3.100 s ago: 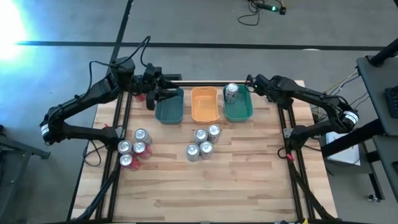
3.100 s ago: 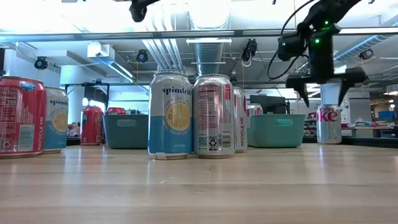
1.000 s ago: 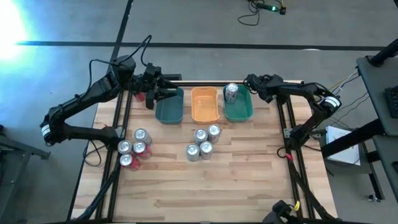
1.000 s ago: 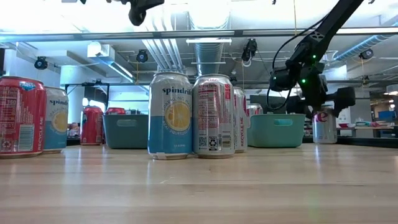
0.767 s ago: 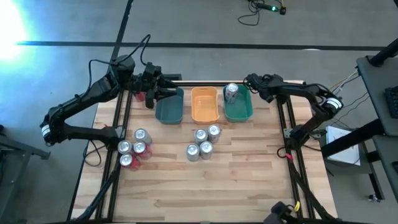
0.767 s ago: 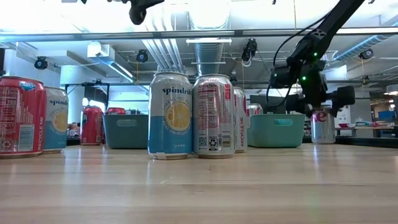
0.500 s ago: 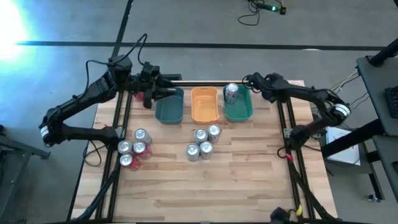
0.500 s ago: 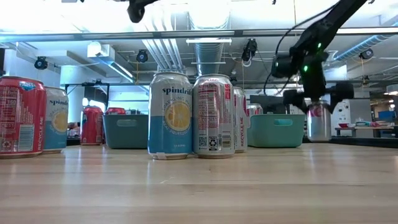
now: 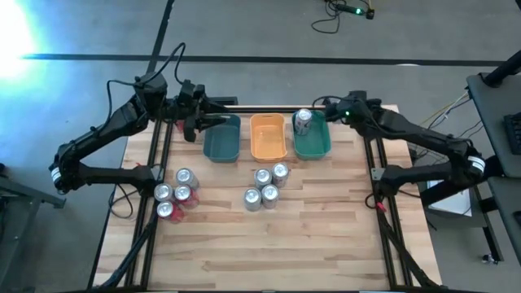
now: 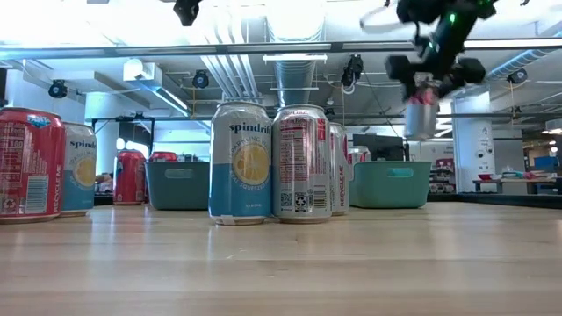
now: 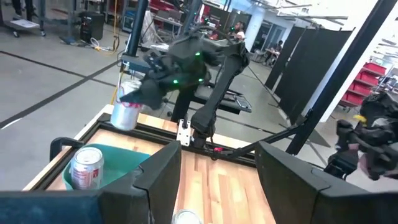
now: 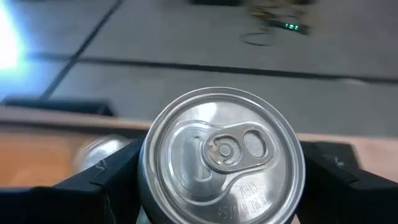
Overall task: Sort soda cans
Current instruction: Put the red-silver soda can into the green bin
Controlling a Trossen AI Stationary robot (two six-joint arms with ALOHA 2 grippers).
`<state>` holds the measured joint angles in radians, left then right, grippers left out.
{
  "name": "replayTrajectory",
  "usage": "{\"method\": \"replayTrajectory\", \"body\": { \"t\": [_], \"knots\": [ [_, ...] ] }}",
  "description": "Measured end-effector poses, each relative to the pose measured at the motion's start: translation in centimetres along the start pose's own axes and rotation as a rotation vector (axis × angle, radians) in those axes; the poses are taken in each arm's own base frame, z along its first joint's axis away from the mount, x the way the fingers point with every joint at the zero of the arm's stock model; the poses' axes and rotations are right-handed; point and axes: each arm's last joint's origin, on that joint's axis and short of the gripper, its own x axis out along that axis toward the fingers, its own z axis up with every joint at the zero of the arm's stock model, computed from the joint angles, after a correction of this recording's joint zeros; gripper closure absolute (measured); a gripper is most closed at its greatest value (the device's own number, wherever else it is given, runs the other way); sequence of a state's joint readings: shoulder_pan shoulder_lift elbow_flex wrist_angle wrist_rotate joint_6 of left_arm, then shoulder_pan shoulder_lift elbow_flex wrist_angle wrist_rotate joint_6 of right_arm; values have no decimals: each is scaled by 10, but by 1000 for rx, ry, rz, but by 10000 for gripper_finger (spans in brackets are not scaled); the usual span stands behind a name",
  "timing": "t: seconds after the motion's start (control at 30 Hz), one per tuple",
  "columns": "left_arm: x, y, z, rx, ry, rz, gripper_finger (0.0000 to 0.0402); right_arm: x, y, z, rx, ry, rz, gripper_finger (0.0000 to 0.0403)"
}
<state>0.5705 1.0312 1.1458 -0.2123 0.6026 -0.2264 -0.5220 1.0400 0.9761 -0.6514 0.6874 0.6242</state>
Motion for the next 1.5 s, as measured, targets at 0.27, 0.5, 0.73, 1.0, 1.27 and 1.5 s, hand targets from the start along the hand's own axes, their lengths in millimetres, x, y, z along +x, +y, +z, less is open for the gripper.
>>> {"method": "replayTrajectory", "body": {
  "t": [0.27, 0.5, 0.73, 1.0, 1.27, 1.5],
  "knots": [
    [0, 0, 2, 18, -20, -3, 212, 3, 17, -6, -225, 34, 279, 101],
    [2, 1, 4, -25, -41, -9, 212, 16, 17, -10, -370, 36, 321, 101],
    [2, -2, 14, -47, -132, -21, 212, 41, 26, -30, -423, 37, 449, 100],
    [2, -2, 16, -89, -160, 11, 212, 55, 22, -49, -531, -6, 434, 99],
    [2, -1, 16, -106, -188, 83, 212, 70, 9, -73, -501, -47, 401, 99],
    [2, 0, 16, -116, -196, 108, 212, 77, 1, -92, -475, -113, 377, 95]
  ]
}}
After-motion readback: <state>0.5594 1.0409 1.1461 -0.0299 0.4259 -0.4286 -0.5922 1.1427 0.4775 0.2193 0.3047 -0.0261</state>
